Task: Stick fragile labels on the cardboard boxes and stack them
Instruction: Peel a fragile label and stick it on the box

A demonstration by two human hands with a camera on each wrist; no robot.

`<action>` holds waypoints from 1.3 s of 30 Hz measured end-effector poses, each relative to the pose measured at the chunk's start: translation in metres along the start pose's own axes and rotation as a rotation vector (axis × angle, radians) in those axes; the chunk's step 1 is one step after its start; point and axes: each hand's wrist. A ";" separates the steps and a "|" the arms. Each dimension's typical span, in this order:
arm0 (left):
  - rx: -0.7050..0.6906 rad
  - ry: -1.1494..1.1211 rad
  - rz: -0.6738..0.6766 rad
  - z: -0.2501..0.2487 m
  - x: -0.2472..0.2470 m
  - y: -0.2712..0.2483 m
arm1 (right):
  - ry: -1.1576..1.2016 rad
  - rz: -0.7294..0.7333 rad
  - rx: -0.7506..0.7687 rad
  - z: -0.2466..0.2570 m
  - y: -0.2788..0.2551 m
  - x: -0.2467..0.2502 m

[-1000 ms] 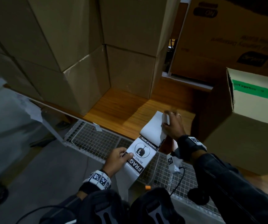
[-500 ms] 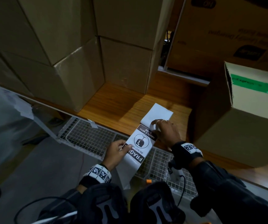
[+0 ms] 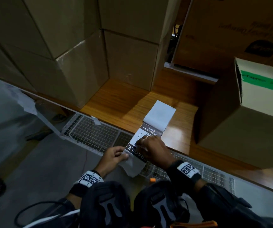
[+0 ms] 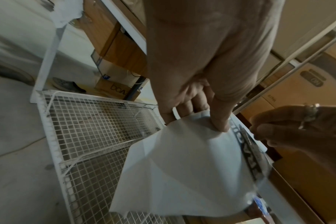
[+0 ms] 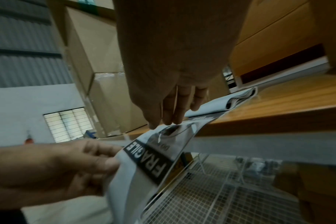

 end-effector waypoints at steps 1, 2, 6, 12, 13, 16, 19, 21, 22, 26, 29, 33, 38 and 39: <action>0.001 -0.009 -0.018 -0.001 -0.001 0.000 | -0.008 0.019 0.014 0.005 0.001 -0.005; -0.002 -0.016 -0.036 -0.001 -0.003 -0.001 | -0.015 0.019 0.020 0.010 0.001 -0.009; -0.053 -0.045 -0.064 -0.005 -0.008 -0.007 | -0.013 -0.020 -0.010 0.019 -0.002 -0.019; -0.079 -0.079 -0.067 -0.013 -0.011 -0.019 | -0.012 -0.025 -0.019 0.019 -0.007 -0.014; -0.086 -0.073 -0.067 -0.013 -0.011 -0.020 | -0.008 -0.019 -0.017 0.020 -0.006 -0.012; -0.108 -0.047 -0.059 -0.016 -0.010 -0.022 | -0.020 -0.006 -0.010 0.023 -0.003 -0.007; -0.111 -0.041 -0.061 -0.020 -0.011 -0.025 | -0.026 -0.007 -0.026 0.025 -0.002 -0.001; -0.126 -0.037 -0.058 -0.023 -0.012 -0.024 | -0.038 -0.011 -0.037 0.027 -0.002 0.004; -0.134 -0.031 -0.057 -0.024 -0.011 -0.022 | -0.040 -0.021 -0.047 0.027 -0.002 0.005; -0.144 0.020 -0.078 -0.021 -0.006 -0.017 | 0.019 -0.097 -0.121 0.028 -0.001 0.014; -0.115 0.019 -0.117 -0.016 -0.003 -0.014 | 0.112 -0.165 -0.174 0.025 -0.002 0.028; -0.092 0.052 -0.198 -0.008 0.002 -0.008 | 0.171 -0.315 -0.282 0.014 -0.002 0.047; -0.057 0.129 -0.266 -0.005 0.002 -0.003 | 0.146 -0.432 -0.379 -0.008 0.002 0.072; -0.041 0.145 -0.272 -0.005 0.002 -0.001 | 0.135 -0.453 -0.392 -0.011 0.003 0.079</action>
Point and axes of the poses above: each hand's wrist, its own y-axis towards the middle knuckle, its own x-axis out of the back of the hand, z = x × y, and after that the axes turned 15 degrees about x, right-handed
